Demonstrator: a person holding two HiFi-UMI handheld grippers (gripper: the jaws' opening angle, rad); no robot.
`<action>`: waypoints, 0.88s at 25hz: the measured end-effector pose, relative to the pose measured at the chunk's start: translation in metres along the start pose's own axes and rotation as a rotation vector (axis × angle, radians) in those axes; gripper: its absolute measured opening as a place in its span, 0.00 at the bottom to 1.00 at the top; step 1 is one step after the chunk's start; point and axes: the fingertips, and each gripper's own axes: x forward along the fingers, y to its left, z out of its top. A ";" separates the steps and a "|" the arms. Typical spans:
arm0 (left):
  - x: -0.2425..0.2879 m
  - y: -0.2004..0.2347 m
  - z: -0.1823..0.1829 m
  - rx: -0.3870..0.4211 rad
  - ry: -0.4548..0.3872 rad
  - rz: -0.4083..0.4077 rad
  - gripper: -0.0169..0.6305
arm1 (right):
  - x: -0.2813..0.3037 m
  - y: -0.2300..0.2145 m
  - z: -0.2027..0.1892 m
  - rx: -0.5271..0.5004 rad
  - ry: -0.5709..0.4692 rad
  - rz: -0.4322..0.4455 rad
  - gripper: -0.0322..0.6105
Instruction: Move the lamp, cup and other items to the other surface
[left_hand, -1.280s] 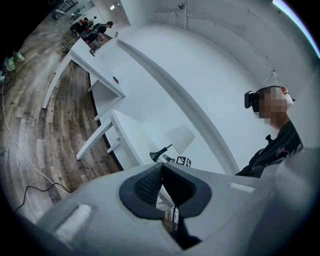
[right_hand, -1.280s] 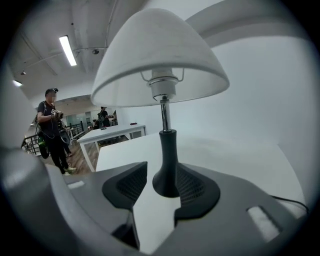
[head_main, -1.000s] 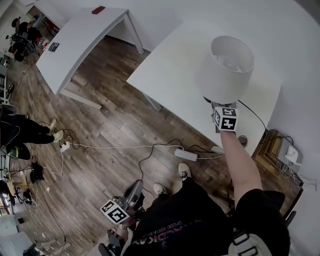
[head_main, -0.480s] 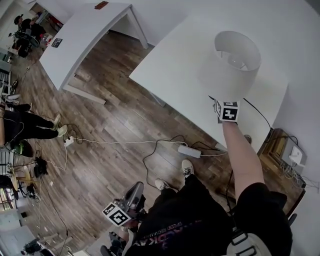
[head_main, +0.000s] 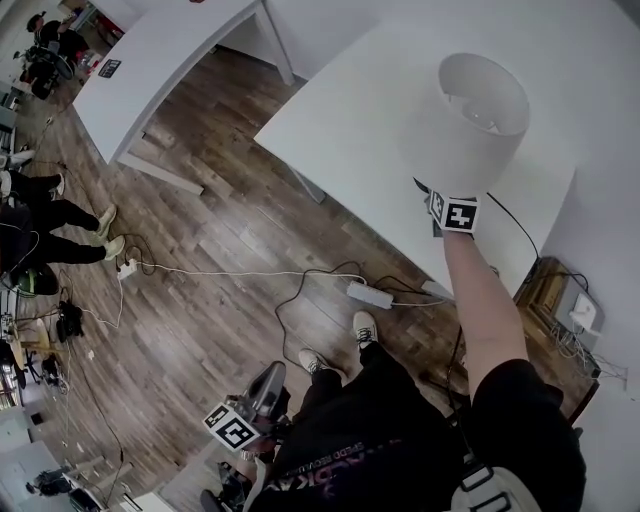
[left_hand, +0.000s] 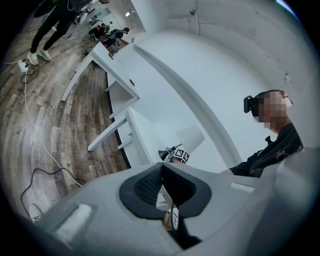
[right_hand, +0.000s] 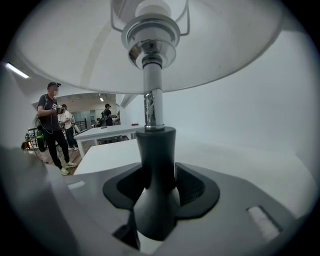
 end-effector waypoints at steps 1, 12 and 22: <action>0.001 -0.001 0.000 0.000 0.000 -0.002 0.02 | 0.001 -0.001 -0.003 0.008 0.005 0.004 0.32; -0.006 0.001 0.000 -0.009 -0.028 0.012 0.02 | -0.002 -0.003 -0.004 0.008 -0.006 -0.021 0.31; -0.001 0.002 0.003 -0.010 -0.017 -0.002 0.02 | -0.019 -0.001 -0.005 0.005 -0.022 -0.021 0.31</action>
